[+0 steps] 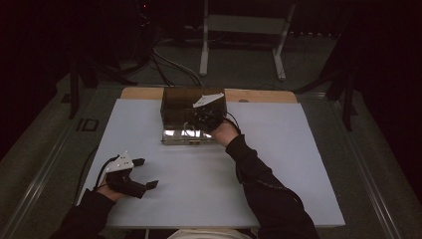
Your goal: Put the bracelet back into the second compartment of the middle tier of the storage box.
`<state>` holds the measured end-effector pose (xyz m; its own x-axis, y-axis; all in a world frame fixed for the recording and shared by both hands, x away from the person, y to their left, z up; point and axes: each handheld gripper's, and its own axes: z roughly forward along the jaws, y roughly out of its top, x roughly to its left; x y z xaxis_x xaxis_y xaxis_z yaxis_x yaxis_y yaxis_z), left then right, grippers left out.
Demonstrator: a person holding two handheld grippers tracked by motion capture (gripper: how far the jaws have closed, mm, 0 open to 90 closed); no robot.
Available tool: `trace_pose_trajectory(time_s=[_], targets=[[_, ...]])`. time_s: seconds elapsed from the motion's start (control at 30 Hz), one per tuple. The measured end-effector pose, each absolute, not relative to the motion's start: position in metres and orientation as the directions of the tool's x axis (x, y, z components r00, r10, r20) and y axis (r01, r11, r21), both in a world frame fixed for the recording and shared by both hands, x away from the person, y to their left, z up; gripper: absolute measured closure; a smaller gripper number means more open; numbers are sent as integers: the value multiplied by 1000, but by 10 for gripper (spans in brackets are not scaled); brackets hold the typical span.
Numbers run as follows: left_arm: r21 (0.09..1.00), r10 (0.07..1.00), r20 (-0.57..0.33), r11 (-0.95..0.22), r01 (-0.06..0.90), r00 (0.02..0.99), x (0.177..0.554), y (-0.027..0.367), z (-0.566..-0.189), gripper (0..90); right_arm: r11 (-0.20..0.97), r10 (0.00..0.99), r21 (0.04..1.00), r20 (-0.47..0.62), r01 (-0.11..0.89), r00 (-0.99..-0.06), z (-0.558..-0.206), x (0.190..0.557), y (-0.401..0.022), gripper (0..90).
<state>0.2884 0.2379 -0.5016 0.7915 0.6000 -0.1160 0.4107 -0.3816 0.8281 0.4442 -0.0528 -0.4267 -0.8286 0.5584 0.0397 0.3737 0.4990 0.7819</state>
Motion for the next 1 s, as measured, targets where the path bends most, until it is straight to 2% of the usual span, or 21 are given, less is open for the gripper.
trace_pose_trajectory(time_s=[1.0], targets=[[827,597,-121,-381,413,793,288,238,-502,21,496,616,743,66,450,-785,-463,456,-63,857]])
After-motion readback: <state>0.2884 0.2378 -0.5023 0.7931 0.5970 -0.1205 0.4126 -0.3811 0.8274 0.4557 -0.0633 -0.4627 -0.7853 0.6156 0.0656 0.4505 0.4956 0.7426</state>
